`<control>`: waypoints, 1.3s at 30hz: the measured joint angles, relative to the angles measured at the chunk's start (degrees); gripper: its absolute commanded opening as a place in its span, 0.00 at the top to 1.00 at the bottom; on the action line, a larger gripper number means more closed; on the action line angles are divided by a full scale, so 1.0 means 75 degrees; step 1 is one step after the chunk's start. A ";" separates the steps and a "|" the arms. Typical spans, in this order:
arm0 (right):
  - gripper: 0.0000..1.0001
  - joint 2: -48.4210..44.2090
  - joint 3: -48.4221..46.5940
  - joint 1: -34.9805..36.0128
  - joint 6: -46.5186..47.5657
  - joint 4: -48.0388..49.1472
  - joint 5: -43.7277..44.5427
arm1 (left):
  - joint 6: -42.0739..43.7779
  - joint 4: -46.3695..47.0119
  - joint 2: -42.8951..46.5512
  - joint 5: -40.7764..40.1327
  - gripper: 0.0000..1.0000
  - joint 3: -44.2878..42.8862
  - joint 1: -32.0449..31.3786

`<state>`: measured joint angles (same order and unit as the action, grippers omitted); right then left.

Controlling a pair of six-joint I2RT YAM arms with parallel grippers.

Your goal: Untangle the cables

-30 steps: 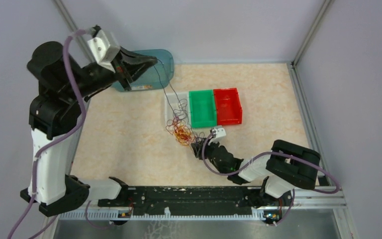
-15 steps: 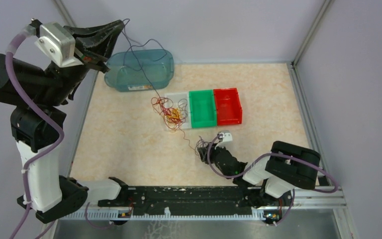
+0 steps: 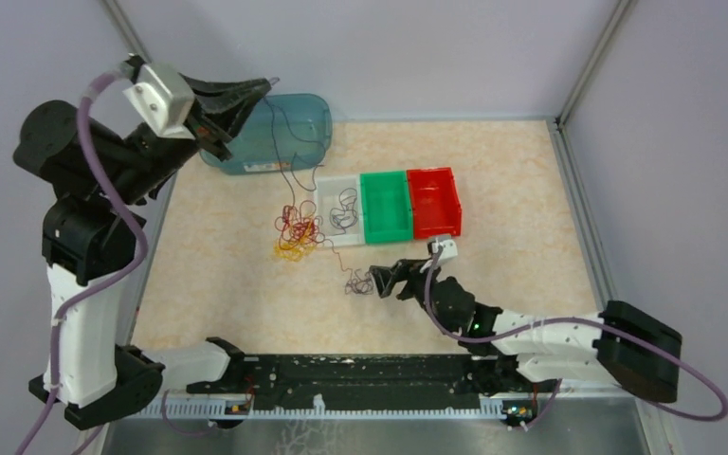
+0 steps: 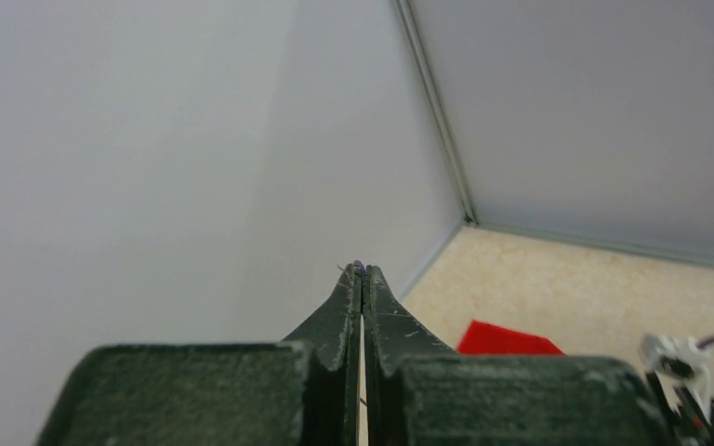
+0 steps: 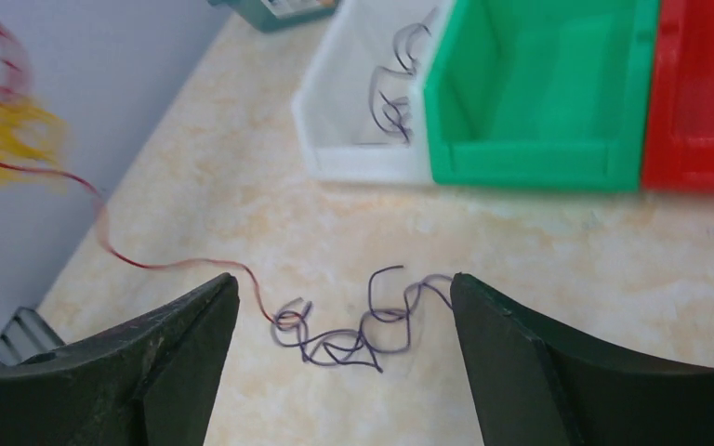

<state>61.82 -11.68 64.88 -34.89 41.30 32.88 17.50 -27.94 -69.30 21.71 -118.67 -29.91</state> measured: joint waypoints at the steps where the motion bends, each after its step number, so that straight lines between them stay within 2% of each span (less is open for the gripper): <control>1: 0.13 -0.0286 -0.0201 0.0000 0.0175 -0.0239 -0.0052 | -0.0035 -0.0076 0.0064 0.0096 1.00 0.0198 -0.0003; 5: 0.15 -0.1093 -0.1183 0.0000 0.0868 -0.1084 -0.0385 | -0.0271 -0.0309 0.0329 0.0530 1.00 0.1163 0.0000; 9: 0.17 -0.1364 -0.1947 0.0000 0.1378 -0.1332 -0.0973 | -0.0516 -0.0507 0.0536 0.0842 1.00 0.1830 0.0000; 16: 0.27 -0.0323 -0.2809 0.0000 0.1591 -0.1166 -0.2250 | -0.0930 -0.0554 0.0825 0.1134 1.00 0.2221 0.0000; 23: 0.35 0.0571 -0.3168 0.0006 0.1623 -0.0912 -0.2562 | -0.1329 -0.0530 0.0921 0.1434 1.00 0.2244 0.0000; 29: 0.35 0.0854 -0.3212 0.0009 0.1658 -0.0647 -0.2515 | -0.1647 -0.0536 0.0883 0.1769 1.00 0.2180 0.0000; 34: 0.28 0.1081 -0.3177 0.0015 0.1612 -0.0574 -0.2626 | -0.1708 -0.0539 0.0801 0.1894 1.00 0.1958 0.0000; 39: 0.28 0.0909 -0.2637 0.0020 0.1373 -0.0262 -0.2719 | -0.1711 -0.0530 0.0746 0.1982 1.00 0.1690 0.0000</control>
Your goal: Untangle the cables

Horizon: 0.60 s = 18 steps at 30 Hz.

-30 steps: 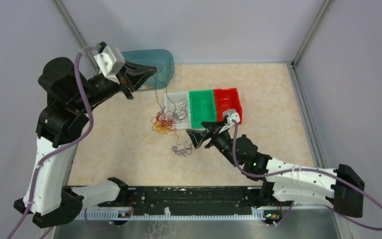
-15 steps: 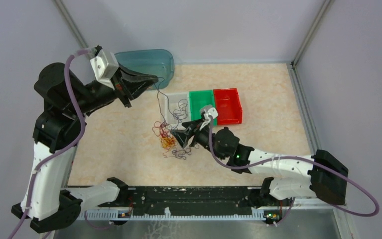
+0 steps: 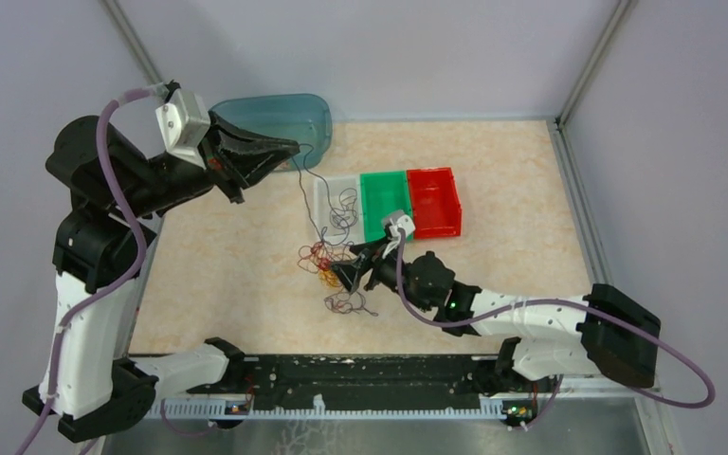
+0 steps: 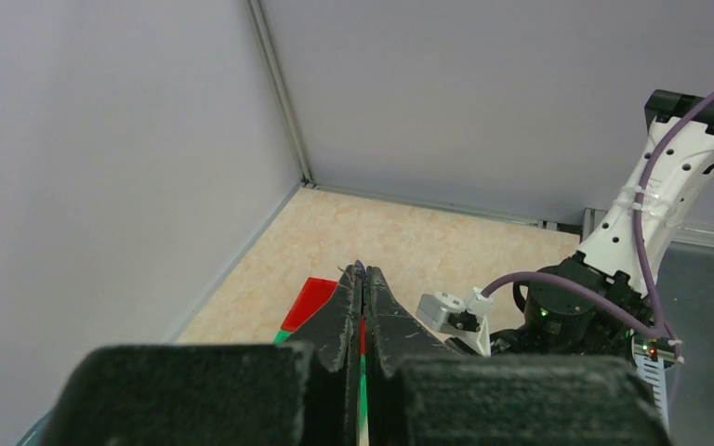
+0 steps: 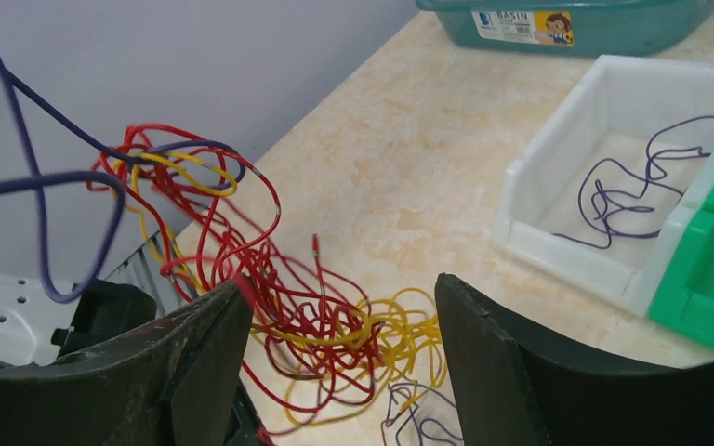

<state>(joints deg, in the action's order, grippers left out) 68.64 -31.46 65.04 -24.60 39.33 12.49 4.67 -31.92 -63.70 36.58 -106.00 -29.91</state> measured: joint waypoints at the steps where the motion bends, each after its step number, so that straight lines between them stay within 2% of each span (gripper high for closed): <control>1: 0.28 -0.0038 0.0108 0.0000 -0.0038 0.0017 0.0000 | -0.0009 0.0003 -0.0009 0.0017 1.00 -0.0035 0.0000; 10: 0.36 -0.0076 0.0192 0.0000 -0.0210 0.0189 0.0254 | -0.0271 0.0026 -0.0137 0.0242 1.00 -0.0294 0.0000; 18: 0.43 0.0236 -0.0044 0.0003 -0.0198 0.0586 0.1145 | -0.0530 0.0026 -0.0195 0.0545 1.00 -0.0463 0.0000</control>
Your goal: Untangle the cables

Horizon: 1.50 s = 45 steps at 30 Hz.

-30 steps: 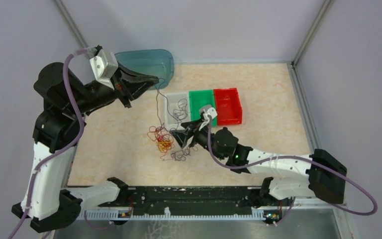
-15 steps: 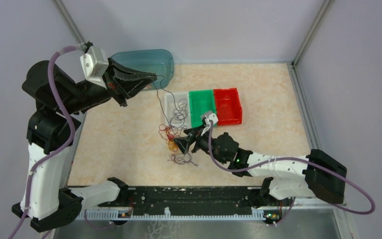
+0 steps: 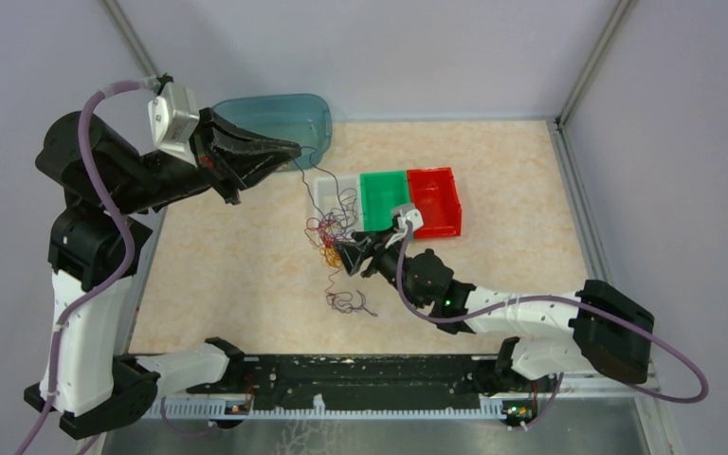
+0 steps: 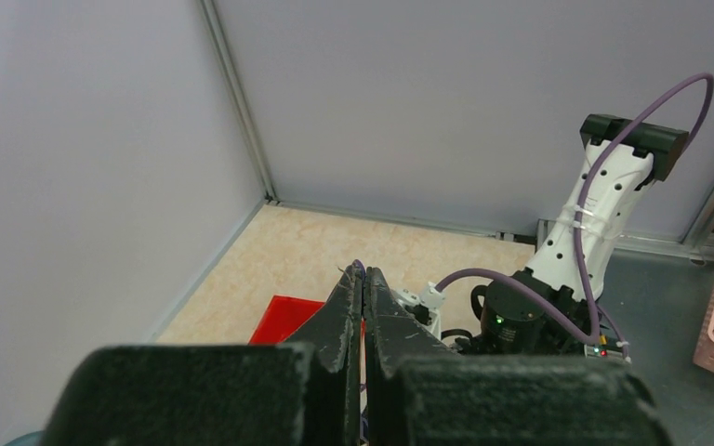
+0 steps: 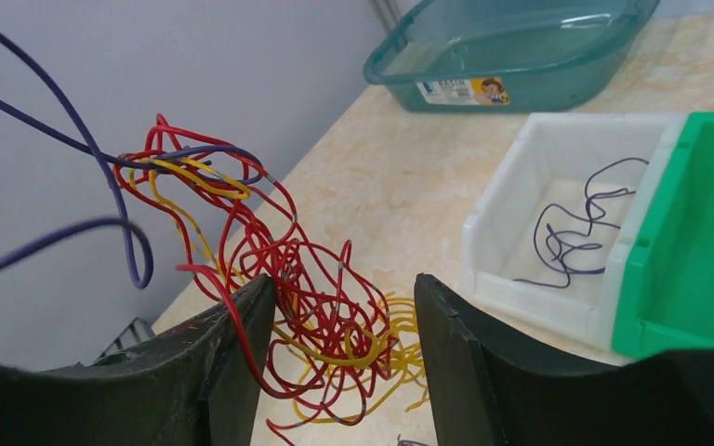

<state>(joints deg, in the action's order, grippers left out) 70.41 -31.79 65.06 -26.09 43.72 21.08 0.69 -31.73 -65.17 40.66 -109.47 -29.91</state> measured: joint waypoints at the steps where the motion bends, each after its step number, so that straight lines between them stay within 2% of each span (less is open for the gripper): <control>1: 0.43 0.0023 -0.0020 0.0003 0.0003 0.0073 0.0102 | -0.0020 0.0000 0.0000 0.0032 1.00 -0.0017 0.0000; 12: 0.49 0.0224 -0.0335 0.0012 0.0070 0.0729 0.0740 | -0.0184 -0.0003 -0.0047 0.0297 1.00 -0.0137 0.0000; 24: 0.77 0.0682 0.0146 0.0015 -0.0184 0.0513 0.1087 | -0.0160 -0.0006 -0.0216 0.0356 1.00 -0.0924 -0.0003; 30: 1.00 0.0685 0.0606 0.0076 -0.0437 0.0420 0.1163 | 0.0087 -0.0006 -0.0463 0.0265 1.00 -0.1501 -0.0003; 37: 1.00 0.0685 0.1754 0.0111 -0.1032 0.0207 0.1626 | 0.0778 0.0236 -0.0463 -0.0437 1.00 -0.1772 0.0000; 45: 1.00 0.0679 0.2690 0.0111 -0.1722 -0.0271 0.2136 | 0.1923 0.1431 -0.0245 -0.1772 1.00 -0.1778 0.0000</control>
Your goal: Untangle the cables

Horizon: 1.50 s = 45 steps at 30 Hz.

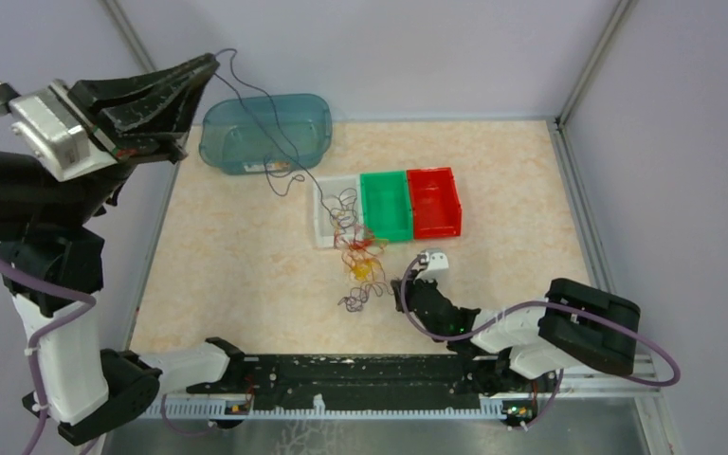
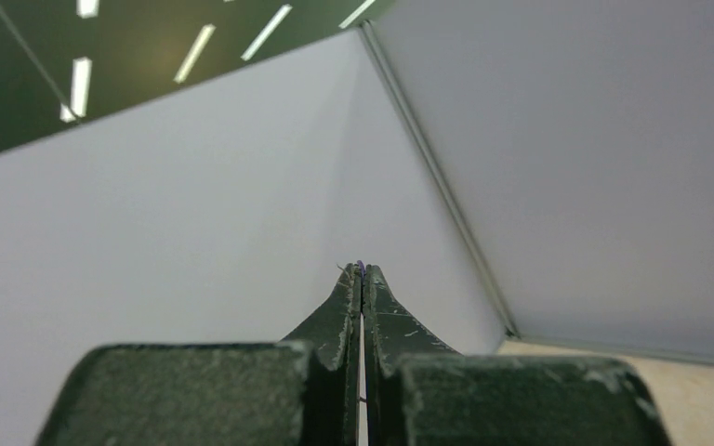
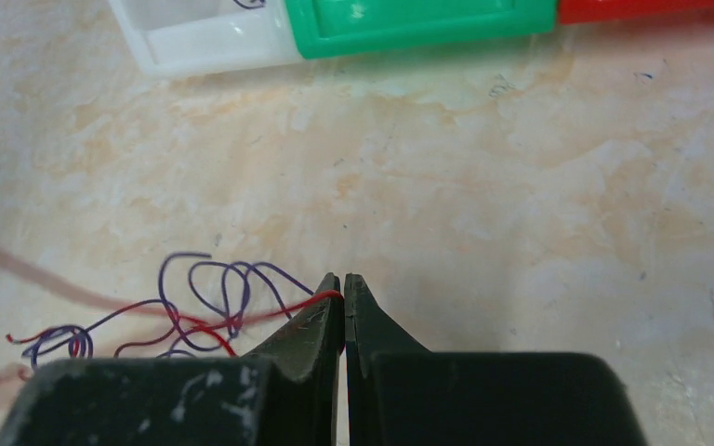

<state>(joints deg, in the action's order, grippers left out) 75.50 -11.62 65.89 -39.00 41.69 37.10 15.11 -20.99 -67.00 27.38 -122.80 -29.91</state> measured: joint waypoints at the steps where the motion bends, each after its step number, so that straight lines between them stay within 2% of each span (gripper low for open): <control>1: 1.00 -0.0003 0.0026 0.0000 -0.0070 -0.0076 0.0050 | 0.0137 0.0198 0.0029 -0.0160 1.00 -0.0003 0.0000; 9: 1.00 -0.0035 0.0268 0.0000 -0.0615 -0.0863 0.0393 | 0.1017 0.1868 0.0187 -0.1445 1.00 -0.0012 0.0012; 13: 0.99 -0.0268 0.0347 0.0000 -0.0624 -0.1070 0.0356 | 0.1131 0.1856 0.0195 -0.1445 1.00 -0.0096 0.0017; 17: 0.83 -0.0982 0.0286 0.0000 -0.0408 -0.1425 0.0189 | 0.0965 0.1419 0.0414 -0.0935 1.00 0.0522 0.0020; 21: 0.57 -0.2078 0.0000 0.0000 -0.0152 -0.1926 -0.0108 | 0.0807 0.1035 0.0557 -0.0647 1.00 0.1405 0.0023; 23: 0.50 -0.2655 -0.0230 0.0000 -0.0070 -0.2241 -0.0245 | 0.0755 0.0909 0.0606 -0.0565 1.00 0.1918 0.0023; 28: 0.48 -0.3462 -0.1003 -0.0006 -0.0006 -0.3474 -0.0592 | 0.0662 0.0627 0.0632 -0.0411 1.00 0.3005 0.0023; 37: 0.46 -0.3497 -0.1399 -0.0023 -0.0175 -0.5167 -0.0723 | 0.0624 0.0685 0.0562 -0.0335 1.00 0.4395 0.0020; 45: 0.46 -0.3538 -0.1422 -0.0026 -0.0312 -0.5525 -0.0533 | 0.0749 0.0988 0.0070 -0.0452 1.00 0.5432 0.0023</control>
<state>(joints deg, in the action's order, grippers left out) 48.97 -22.28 65.69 -41.34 0.25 33.10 20.73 -13.58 -66.48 23.99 -82.06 -29.74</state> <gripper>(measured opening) 0.541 0.006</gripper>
